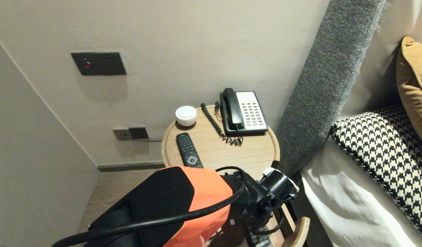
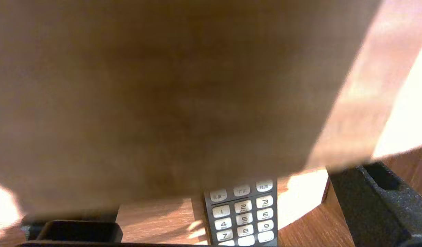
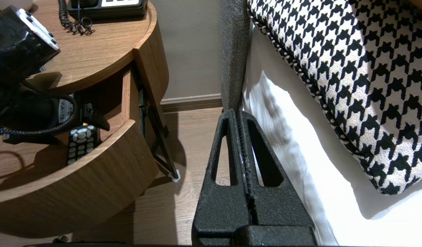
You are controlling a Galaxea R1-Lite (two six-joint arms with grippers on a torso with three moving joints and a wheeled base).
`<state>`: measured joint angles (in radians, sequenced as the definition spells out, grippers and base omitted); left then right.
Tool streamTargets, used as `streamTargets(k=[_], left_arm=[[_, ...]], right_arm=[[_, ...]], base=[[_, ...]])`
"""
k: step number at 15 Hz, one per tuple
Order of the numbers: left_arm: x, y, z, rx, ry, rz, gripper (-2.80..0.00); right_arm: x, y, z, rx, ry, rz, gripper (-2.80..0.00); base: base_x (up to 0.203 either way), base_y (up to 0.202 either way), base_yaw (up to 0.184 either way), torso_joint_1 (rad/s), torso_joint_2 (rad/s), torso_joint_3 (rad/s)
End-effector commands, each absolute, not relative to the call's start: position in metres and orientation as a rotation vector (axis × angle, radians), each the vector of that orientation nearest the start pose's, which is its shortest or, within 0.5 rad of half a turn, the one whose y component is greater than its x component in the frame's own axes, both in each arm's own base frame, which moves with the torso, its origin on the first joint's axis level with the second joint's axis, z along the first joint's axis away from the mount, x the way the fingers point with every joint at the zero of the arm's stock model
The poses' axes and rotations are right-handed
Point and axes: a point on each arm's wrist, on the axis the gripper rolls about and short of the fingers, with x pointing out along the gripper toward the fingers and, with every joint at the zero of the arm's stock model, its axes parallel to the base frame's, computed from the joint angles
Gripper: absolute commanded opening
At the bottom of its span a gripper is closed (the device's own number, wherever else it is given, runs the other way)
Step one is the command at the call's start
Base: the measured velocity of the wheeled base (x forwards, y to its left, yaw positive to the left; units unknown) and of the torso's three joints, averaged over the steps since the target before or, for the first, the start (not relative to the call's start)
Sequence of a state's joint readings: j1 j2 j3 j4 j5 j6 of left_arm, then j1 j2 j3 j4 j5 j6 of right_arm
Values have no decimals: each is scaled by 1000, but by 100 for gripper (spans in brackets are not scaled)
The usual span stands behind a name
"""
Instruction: Take the remote control out of the drawer one by one and place them on the table
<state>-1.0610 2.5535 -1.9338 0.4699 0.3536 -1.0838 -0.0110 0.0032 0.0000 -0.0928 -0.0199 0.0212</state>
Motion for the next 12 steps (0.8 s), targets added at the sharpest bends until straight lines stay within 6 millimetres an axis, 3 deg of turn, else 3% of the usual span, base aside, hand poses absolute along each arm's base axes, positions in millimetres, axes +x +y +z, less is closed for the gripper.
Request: streamTargets(k=[1, 12], left_arm=[[245, -417, 29, -254, 1021, -91, 0], [239, -418, 33, -228, 999, -90, 0]], right_arm=[[-20, 0, 74, 22, -49, -31, -280], [-20, 0, 74, 22, -50, -30, -280]], base=[[0, 0, 0, 0, 0, 0], [0, 0, 0, 0, 0, 0]])
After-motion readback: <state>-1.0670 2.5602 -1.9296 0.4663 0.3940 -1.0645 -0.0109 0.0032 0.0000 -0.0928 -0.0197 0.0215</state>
